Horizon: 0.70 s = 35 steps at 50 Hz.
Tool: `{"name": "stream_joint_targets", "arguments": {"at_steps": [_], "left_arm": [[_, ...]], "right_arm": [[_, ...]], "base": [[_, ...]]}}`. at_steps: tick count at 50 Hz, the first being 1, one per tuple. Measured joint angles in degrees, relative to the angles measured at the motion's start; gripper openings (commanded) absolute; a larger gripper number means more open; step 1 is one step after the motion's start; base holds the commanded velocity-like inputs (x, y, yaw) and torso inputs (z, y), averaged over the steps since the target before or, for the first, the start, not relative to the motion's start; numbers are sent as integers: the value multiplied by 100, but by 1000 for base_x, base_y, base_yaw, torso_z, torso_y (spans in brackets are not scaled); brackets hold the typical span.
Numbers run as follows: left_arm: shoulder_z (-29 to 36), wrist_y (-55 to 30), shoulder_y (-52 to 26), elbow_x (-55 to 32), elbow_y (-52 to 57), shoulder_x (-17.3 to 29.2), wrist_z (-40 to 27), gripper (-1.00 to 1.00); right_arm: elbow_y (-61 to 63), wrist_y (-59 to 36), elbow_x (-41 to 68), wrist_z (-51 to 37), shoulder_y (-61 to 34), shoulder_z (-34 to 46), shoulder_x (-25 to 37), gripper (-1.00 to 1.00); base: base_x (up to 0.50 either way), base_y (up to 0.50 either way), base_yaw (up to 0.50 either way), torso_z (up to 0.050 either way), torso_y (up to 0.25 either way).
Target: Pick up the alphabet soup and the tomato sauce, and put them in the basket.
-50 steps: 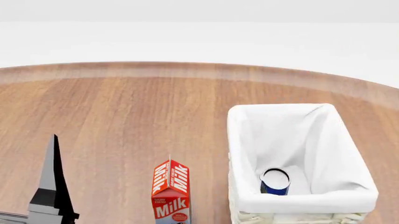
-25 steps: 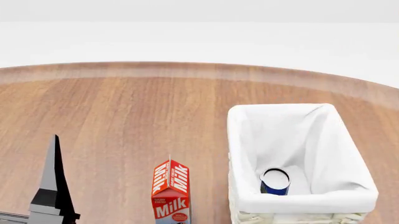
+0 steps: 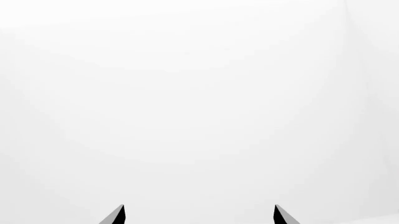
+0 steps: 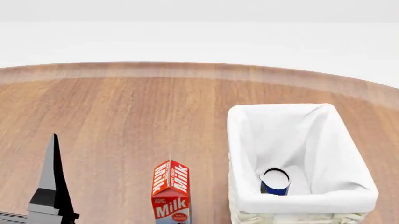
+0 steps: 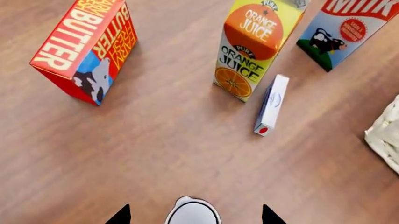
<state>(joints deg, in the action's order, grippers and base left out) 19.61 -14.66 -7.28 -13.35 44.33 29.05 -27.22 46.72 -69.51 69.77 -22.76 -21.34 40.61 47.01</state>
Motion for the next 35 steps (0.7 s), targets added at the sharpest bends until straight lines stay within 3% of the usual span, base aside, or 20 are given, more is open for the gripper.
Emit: {"name": "stream_joint_targets", "arguments": {"at_steps": [35], "left_arm": [[18, 33, 12, -5, -20, 29, -35, 100]], "right_arm": [[-668, 770, -854, 485, 443, 350, -34, 100]], "base": [[0, 0, 0, 0, 0]]}}
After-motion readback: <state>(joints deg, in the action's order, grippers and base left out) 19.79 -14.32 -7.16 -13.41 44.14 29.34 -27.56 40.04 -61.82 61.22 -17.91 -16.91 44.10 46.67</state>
